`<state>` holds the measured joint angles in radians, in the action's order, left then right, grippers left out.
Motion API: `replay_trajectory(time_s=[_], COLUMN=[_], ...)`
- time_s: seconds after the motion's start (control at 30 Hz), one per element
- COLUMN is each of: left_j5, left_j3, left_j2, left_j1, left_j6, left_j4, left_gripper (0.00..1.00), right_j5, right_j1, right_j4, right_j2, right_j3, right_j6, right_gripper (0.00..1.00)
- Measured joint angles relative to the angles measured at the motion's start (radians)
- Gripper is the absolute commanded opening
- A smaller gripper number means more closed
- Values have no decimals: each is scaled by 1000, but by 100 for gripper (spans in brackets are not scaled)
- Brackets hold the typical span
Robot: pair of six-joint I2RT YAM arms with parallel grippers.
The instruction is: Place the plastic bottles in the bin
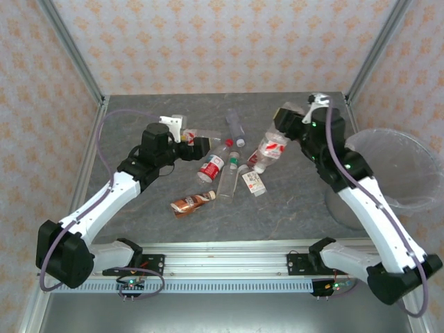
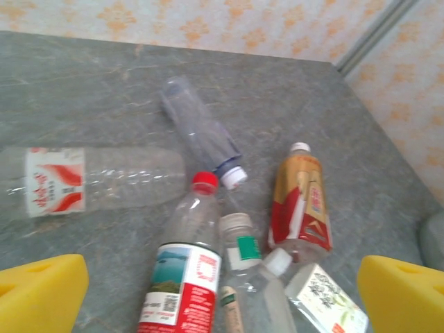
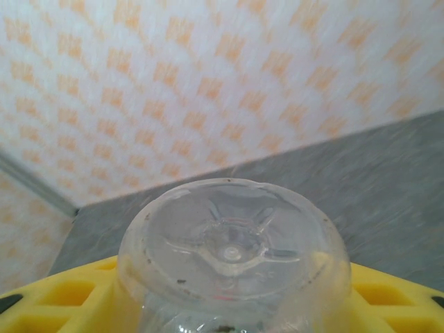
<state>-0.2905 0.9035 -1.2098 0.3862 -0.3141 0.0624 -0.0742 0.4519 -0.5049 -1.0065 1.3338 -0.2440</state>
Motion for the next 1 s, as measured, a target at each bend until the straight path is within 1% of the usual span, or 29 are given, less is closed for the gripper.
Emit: replay_trajectory(time_s=[0.1, 0.2, 0.37, 0.6, 0.7, 0.77, 0.83, 0.93, 1.0], left_j5=[54, 98, 144, 150, 152, 154, 163, 174, 184], left_j3=[-48, -58, -58, -55, -55, -55, -55, -55, -55], left_j2=[13, 12, 11, -37, -47, -48, -48, -48, -48], left_j1=[0, 0, 0, 0, 0, 0, 0, 0, 0], left_j6=[0, 2, 3, 5, 4, 1, -1, -3, -3], left_j4=[-37, -40, -60, -69, -70, -75, -77, -77, -76], left_gripper=[100, 100, 100, 100, 100, 100, 100, 100, 100], right_j5=[-131, -275, -435, -682, -776, -824, -843, -836, -804], right_j1=[0, -1, -1, -2, -14, -34, -68, -151, -234], right_j4=[-62, -99, -112, -11, 29, 61, 88, 84, 56], right_j2=[40, 74, 120, 183, 202, 208, 208, 192, 162], right_j3=[72, 135, 198, 204, 189, 160, 122, 80, 78], right_j6=[103, 220, 365, 589, 657, 696, 721, 716, 676], right_gripper=[59, 59, 58, 57, 57, 57, 57, 57, 58])
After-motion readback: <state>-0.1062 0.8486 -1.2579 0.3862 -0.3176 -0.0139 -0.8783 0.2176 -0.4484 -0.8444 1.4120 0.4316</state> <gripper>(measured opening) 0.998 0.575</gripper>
